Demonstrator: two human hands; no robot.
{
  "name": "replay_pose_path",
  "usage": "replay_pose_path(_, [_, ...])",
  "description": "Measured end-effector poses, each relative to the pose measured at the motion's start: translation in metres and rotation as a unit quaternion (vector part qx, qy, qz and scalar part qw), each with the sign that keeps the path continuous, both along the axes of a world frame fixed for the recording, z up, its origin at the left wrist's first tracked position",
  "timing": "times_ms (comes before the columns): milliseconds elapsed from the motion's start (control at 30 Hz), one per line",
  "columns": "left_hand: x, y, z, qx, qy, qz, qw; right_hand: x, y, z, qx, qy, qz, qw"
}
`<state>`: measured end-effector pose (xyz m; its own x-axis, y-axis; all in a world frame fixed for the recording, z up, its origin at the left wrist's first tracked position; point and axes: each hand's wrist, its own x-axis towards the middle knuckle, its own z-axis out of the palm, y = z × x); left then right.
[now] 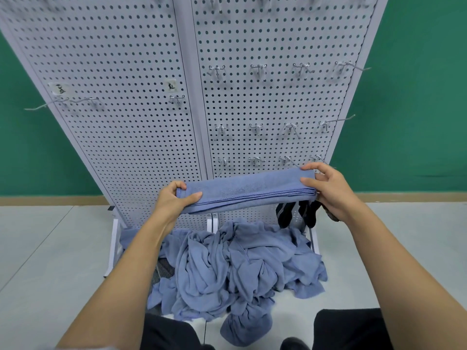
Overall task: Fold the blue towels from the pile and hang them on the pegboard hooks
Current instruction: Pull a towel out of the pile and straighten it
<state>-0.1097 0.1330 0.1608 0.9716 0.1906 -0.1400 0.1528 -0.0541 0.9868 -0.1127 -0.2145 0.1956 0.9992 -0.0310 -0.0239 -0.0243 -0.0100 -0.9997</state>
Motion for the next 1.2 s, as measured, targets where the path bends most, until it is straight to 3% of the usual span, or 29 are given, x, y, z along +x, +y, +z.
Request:
replay_pose_path(267, [-0.005,-0.013,-0.017,0.095,0.073,-0.014,0.993,0.003,0.01,0.018,0.127,0.013,0.03,0.991])
replay_pose_path(367, [-0.009,-0.029,-0.009,0.15,0.028,-0.018,0.988,0.003,0.021,0.026,0.11,0.013,0.029,0.993])
replay_pose_path(500, [-0.02,-0.07,0.007,0.146,-0.023,-0.1,0.984,-0.001,0.039,0.043,0.068,0.02,0.024,0.997])
replay_pose_path(667, [-0.031,-0.121,0.009,0.149,-0.063,-0.166,0.973,-0.006,0.047,0.061,0.091,0.005,0.017,0.996])
replay_pose_path(767, [-0.034,-0.144,0.009,0.147,-0.104,-0.14,0.974,-0.01,0.048,0.073,0.127,-0.009,0.025,0.992])
replay_pose_path(900, [-0.03,-0.152,0.005,0.245,-0.181,-0.035,0.952,-0.015,0.043,0.081,0.192,-0.008,0.02,0.981])
replay_pose_path(1033, [-0.031,-0.141,0.021,0.213,-0.217,0.009,0.953,-0.018,0.025,0.071,0.22,-0.004,-0.007,0.975])
replay_pose_path(1133, [-0.027,-0.13,0.034,0.216,-0.206,0.008,0.954,-0.017,0.006,0.053,0.191,0.028,-0.044,0.98])
replay_pose_path(1200, [-0.024,-0.126,0.041,0.242,-0.191,0.009,0.951,-0.015,-0.002,0.037,0.108,0.069,-0.062,0.99])
